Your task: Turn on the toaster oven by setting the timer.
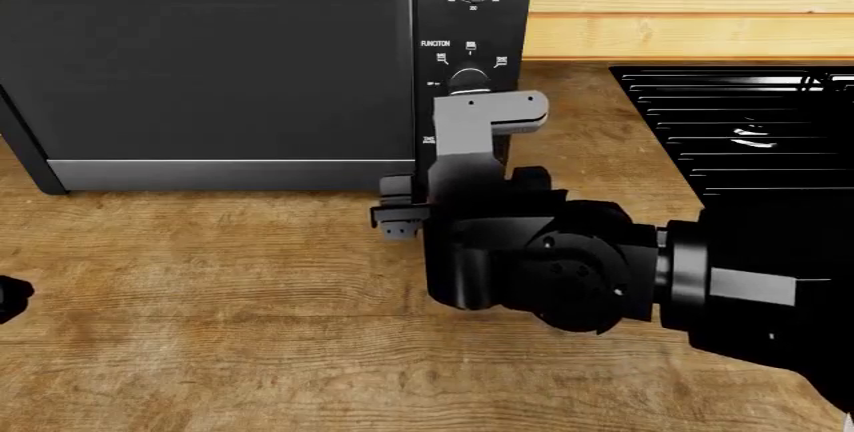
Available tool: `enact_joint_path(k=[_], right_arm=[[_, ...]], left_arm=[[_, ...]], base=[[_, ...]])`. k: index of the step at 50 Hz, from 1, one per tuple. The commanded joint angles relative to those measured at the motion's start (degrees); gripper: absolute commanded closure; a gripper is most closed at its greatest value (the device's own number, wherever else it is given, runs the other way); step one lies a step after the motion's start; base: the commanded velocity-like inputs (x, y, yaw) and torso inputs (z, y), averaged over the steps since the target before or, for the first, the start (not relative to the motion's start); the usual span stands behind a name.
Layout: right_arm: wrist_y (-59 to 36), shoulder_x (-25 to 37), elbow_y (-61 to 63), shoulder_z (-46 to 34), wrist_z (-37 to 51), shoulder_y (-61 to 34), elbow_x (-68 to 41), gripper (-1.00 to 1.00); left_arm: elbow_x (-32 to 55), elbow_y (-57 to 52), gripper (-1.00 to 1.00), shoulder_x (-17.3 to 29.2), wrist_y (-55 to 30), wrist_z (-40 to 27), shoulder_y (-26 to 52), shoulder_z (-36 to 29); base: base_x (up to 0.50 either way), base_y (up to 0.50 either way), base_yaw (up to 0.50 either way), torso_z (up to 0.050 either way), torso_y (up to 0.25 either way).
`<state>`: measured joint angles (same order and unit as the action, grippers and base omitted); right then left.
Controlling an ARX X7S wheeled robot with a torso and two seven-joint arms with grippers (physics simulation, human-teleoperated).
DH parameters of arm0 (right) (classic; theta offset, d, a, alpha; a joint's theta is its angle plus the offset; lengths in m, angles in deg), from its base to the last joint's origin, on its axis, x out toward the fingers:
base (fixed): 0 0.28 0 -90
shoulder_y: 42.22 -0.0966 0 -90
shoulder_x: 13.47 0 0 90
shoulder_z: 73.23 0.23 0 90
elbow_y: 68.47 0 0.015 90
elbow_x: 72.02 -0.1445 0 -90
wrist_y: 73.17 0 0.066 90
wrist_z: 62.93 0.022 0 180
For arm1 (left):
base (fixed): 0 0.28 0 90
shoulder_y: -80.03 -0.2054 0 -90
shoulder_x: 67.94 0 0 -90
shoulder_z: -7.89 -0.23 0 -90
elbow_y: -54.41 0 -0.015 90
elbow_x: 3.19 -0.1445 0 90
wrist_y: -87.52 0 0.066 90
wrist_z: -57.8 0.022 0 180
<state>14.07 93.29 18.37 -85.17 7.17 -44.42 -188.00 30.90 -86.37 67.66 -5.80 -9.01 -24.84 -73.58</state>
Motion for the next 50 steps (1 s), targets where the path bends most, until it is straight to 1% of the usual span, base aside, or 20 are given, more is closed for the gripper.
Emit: enact_joint_path(k=[1,14,15,35,50], right_arm=[[-0.4,-0.4,-1.2,-0.1,-0.7,0.3,0.1,-1.0],[-0.3,-0.3,-1.3,0.1,-0.5,0.7,0.2,-1.0],[-0.3,-0.2,-1.2,0.1,-0.3,0.7,0.2,1.0],[-0.1,0.0,-0.9,0.6,-0.4,0.8,0.7,1.0],[-0.1,0.1,-0.9,0.9,-0.8,0.6,1.3,1.0]], left_arm=[[0.0,0.1,-1.0,-0.2,-0.1,0.1,0.0,0.0],[-0.1,0.6,-1.0,-0.4,-0.1,0.5,0.4,-0.3],[-0.1,0.7,-1.0,-0.5,-0.1,0.5,0.3,-0.2],[-0.2,0.6,-1.0,-0.7,0.0,0.7,-0.3,0.2],[-0.5,1.1,-1.0,-1.1,-0.5,0.9,0.9,-0.8]], base=[[0.0,0.0,0.0,0.0,0.0],[0.0,0.0,0.0,0.0,0.0],[0.0,0.0,0.0,0.0,0.0],[0.0,0.0,0.0,0.0,0.001],[0.0,0.0,0.0,0.0,0.0]])
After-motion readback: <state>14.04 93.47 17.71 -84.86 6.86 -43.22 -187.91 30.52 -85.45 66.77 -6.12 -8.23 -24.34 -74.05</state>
